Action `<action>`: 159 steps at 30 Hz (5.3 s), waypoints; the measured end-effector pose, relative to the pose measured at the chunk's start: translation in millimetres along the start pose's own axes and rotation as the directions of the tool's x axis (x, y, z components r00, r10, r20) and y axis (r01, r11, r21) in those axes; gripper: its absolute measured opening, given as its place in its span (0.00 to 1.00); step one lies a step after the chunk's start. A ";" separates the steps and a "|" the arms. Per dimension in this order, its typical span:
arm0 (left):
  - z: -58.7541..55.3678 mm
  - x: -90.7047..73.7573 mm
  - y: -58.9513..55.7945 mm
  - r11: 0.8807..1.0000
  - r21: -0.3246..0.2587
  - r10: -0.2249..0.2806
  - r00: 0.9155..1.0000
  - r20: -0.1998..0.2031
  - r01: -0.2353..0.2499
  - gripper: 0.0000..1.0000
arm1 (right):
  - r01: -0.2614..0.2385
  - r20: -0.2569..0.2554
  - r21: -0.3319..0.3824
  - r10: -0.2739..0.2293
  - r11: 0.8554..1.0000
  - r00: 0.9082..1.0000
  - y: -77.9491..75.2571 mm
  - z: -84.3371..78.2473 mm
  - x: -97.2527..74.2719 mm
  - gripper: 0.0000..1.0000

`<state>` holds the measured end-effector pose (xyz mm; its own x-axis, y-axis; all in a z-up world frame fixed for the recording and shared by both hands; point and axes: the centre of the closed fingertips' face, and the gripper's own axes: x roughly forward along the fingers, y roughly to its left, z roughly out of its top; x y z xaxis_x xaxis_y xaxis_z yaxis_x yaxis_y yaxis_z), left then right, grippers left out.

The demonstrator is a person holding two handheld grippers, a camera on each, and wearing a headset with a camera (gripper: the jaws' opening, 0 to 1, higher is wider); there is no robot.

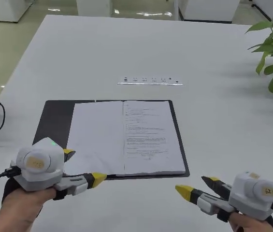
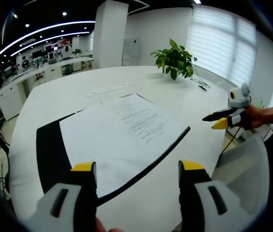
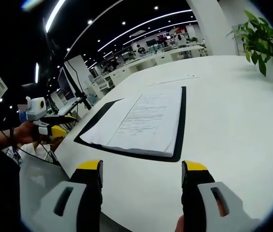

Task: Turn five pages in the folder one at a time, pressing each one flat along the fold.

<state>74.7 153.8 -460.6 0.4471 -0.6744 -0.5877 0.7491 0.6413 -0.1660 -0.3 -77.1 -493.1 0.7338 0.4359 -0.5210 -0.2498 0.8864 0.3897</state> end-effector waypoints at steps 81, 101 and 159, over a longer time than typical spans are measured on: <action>24.8 211.4 -101.2 0.992 0.126 0.018 0.997 -0.076 -0.008 0.57 | -0.006 -0.045 0.087 0.010 0.996 0.999 -26.0 -16.3 -5.2 0.59; 27.7 206.6 -91.8 0.998 0.054 -0.007 0.998 -0.065 0.010 0.44 | -0.105 0.084 0.123 0.095 0.987 0.992 -29.0 68.4 65.9 0.50; 14.7 62.6 -27.7 0.992 0.020 0.127 0.992 -0.008 -0.127 0.64 | -0.161 0.164 0.320 0.113 0.934 0.980 7.1 93.1 100.4 0.00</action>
<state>89.1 88.4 -481.2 0.5347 -0.5844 -0.6104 0.6960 0.7142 -0.0741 130.4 -41.5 -472.0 0.7948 0.5016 -0.3417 -0.1497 0.7076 0.6906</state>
